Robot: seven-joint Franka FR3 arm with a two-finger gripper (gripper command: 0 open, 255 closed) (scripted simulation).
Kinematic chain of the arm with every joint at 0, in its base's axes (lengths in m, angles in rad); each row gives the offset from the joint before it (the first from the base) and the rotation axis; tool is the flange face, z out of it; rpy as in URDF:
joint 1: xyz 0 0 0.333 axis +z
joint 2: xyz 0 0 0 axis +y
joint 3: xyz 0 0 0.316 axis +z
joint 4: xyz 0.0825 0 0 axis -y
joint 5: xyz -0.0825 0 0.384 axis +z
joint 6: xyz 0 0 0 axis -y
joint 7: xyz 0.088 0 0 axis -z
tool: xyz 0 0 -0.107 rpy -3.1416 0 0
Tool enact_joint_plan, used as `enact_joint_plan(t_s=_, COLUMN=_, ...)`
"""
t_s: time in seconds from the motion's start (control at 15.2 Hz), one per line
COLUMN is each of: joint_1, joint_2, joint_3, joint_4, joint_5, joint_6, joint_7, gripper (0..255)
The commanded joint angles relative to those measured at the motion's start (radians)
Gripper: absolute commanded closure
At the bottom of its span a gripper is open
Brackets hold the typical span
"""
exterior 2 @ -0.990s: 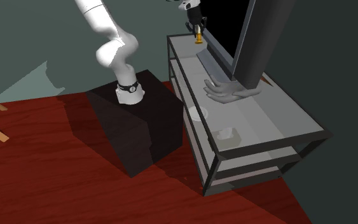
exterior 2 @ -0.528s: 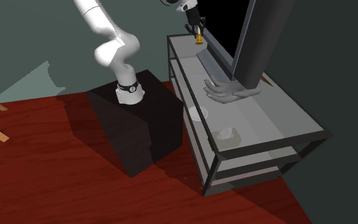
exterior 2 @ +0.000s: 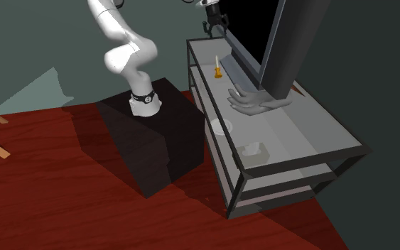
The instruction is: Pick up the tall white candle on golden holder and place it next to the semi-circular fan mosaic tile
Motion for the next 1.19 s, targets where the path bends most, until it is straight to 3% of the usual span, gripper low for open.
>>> enact_joint_plan(t_s=0.0, joint_1=-0.101, joint_2=-0.065, joint_3=0.056, joint_4=0.153, joint_5=-0.030, joint_6=-0.095, joint_7=0.153, gripper=0)
enact_joint_plan(t_s=0.2, joint_1=-0.293, joint_2=-0.147, joint_3=0.153, joint_4=0.455, joint_5=-0.063, joint_6=-0.363, joint_7=0.363, gripper=0)
enact_joint_plan(t_s=0.33, joint_1=-0.464, joint_2=-0.200, joint_3=0.220, joint_4=0.718, joint_5=-0.070, joint_6=-0.568, joint_7=0.492, gripper=0)
enact_joint_plan(t_s=0.4, joint_1=-0.486, joint_2=-0.212, joint_3=0.221, joint_4=0.752, joint_5=-0.063, joint_6=-0.595, joint_7=0.502, gripper=0)
enact_joint_plan(t_s=0.86, joint_1=-0.431, joint_2=-0.251, joint_3=0.195, joint_4=0.593, joint_5=-0.032, joint_6=-0.490, joint_7=0.469, gripper=0)
enact_joint_plan(t_s=1.12, joint_1=-0.431, joint_2=-0.241, joint_3=0.202, joint_4=0.593, joint_5=-0.041, joint_6=-0.487, joint_7=0.475, gripper=0)
